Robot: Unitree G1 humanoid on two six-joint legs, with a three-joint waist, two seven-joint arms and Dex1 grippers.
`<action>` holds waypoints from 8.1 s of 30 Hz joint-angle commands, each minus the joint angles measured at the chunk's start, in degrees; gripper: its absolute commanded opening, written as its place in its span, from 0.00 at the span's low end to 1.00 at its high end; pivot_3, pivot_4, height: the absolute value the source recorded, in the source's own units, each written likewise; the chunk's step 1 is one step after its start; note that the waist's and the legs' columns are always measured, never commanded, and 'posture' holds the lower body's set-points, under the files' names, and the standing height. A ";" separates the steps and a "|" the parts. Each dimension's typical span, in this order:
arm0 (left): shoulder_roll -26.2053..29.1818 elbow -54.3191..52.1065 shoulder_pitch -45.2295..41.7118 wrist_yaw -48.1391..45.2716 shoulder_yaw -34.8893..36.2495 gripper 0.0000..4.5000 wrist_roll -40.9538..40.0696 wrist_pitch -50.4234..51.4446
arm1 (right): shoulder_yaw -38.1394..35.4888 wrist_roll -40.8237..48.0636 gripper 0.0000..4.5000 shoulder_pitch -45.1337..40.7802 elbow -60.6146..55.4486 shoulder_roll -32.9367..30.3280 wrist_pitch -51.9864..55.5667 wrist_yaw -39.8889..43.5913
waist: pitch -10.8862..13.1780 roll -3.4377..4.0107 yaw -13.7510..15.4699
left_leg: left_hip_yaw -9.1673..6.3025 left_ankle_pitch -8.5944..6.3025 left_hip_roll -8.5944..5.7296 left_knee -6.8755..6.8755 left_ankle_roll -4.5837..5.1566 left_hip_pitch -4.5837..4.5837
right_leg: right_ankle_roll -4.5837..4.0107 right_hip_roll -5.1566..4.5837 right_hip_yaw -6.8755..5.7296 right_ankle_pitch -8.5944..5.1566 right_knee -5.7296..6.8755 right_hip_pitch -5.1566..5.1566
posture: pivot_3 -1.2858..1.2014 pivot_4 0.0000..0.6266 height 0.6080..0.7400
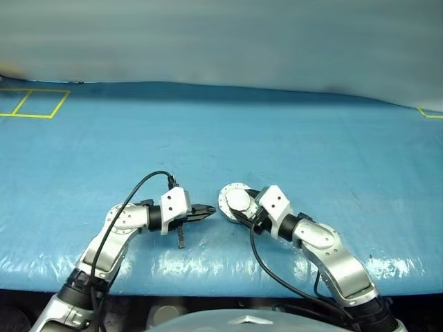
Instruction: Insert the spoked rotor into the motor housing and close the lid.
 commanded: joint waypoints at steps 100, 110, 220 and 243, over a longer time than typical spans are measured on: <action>-9.66 22.86 -6.44 7.92 -5.22 0.00 12.66 -15.86 | -23.52 49.24 0.28 3.18 7.75 21.65 24.00 -10.19 | -0.39 0.55 0.33 | -0.09 -0.01 -0.02 -0.09 0.02 -0.15 | 0.02 -0.02 -0.01 -0.01 -0.11 -0.08 | 0.52 0.24 1.00; -6.50 0.42 -3.78 0.19 3.30 0.00 -10.48 1.81 | -24.79 53.24 0.28 1.66 6.66 23.96 26.57 -14.19 | -0.12 0.61 -1.16 | -0.08 -0.01 0.09 -0.25 0.02 -0.37 | -0.06 0.03 -0.01 -0.05 -0.08 -0.42 | 0.52 0.24 1.00; -28.22 14.18 -9.46 36.19 31.40 0.60 -32.74 21.74 | -18.28 54.52 0.71 -4.10 0.24 20.31 18.73 -17.07 | 0.45 0.59 -1.14 | -0.17 0.01 -0.10 0.12 0.00 -1.30 | 0.19 0.08 0.03 0.49 -0.11 -1.00 | 0.52 0.24 1.00; -17.07 18.27 -8.05 45.87 35.01 0.96 -13.38 7.97 | -15.43 46.37 0.71 -3.31 0.86 20.27 17.48 -15.02 | 0.38 0.47 -0.73 | -0.15 0.04 -0.08 0.15 -0.03 -1.08 | 0.21 0.08 0.04 0.53 0.00 -0.89 | 0.52 0.24 1.00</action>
